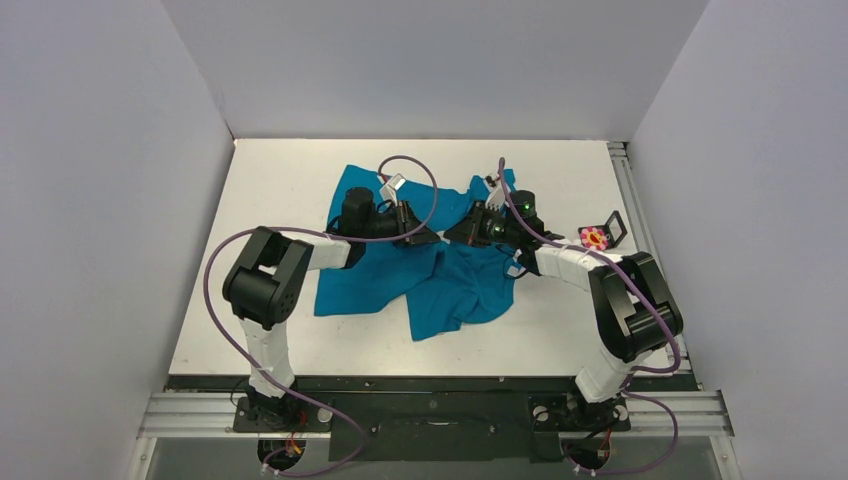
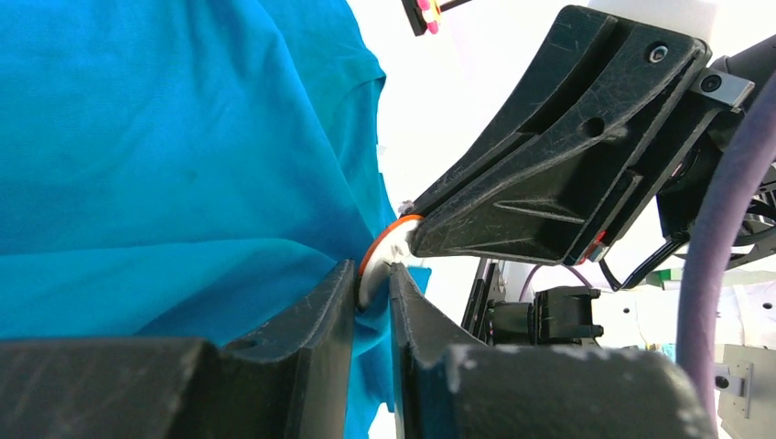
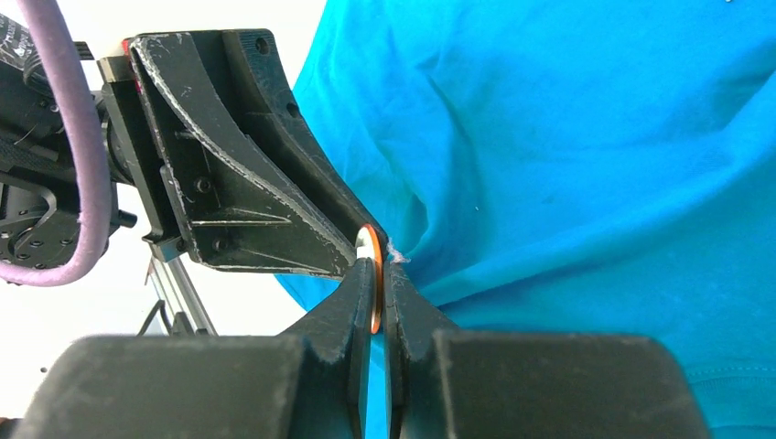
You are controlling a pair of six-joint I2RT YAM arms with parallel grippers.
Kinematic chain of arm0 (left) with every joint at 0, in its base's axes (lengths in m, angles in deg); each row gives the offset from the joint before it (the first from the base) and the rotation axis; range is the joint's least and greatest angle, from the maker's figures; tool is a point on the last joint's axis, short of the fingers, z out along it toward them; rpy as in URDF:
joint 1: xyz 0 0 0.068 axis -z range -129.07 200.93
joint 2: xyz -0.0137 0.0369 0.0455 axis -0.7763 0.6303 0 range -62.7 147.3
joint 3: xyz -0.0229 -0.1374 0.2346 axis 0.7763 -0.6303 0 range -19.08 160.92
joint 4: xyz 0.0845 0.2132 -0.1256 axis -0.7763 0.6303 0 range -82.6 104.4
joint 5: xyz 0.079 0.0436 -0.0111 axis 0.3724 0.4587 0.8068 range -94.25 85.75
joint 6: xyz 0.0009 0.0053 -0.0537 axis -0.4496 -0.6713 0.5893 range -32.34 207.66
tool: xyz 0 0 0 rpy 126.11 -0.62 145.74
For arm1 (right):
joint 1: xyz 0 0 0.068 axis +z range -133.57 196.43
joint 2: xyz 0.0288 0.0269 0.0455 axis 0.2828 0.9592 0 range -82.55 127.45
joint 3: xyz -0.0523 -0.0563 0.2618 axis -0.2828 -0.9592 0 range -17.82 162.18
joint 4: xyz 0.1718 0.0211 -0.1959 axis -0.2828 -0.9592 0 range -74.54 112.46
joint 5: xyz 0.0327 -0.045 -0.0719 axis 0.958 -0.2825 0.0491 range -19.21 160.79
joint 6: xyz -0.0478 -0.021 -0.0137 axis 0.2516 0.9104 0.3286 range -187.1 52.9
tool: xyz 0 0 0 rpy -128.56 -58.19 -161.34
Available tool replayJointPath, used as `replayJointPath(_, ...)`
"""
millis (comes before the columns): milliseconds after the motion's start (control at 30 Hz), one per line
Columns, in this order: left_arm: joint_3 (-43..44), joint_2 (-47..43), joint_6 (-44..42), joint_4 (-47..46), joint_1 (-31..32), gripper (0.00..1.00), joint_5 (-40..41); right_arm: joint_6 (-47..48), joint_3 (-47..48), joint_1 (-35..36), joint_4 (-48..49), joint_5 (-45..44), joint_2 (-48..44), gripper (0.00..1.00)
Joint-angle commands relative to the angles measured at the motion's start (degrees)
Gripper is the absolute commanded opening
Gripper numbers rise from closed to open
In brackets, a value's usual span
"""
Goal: Remove the brooch from the garment
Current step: Remove the brooch from the clothes.
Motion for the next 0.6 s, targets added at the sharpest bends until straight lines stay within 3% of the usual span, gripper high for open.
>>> replayJointPath(0,1.5,0.6,0.0,-1.4,0.3,0.13,0.0,-0.5,0.0,0.4,5.0,1.5,-3.9,0.00)
replayJointPath(67,0.8,0.7,1.7,-4.0,0.1,0.18,-1.0,0.0,0.0,0.3,4.6,1.1,-3.9,0.00)
replayJointPath(167,-0.7,0.6,4.6,-10.2,-0.9,0.49,-2.0,2.9,0.6,-0.1,1.3,0.0,-4.1,0.00)
replayJointPath(300,-1.9,0.1,6.6,-13.8,-2.7,0.64,-3.2,8.5,1.8,-0.6,-3.1,-1.4,-4.0,0.00)
replayJointPath(567,-4.2,-2.3,4.0,-11.6,-4.8,0.75,-2.8,24.9,3.7,0.9,-13.1,-8.2,-4.1,0.00)
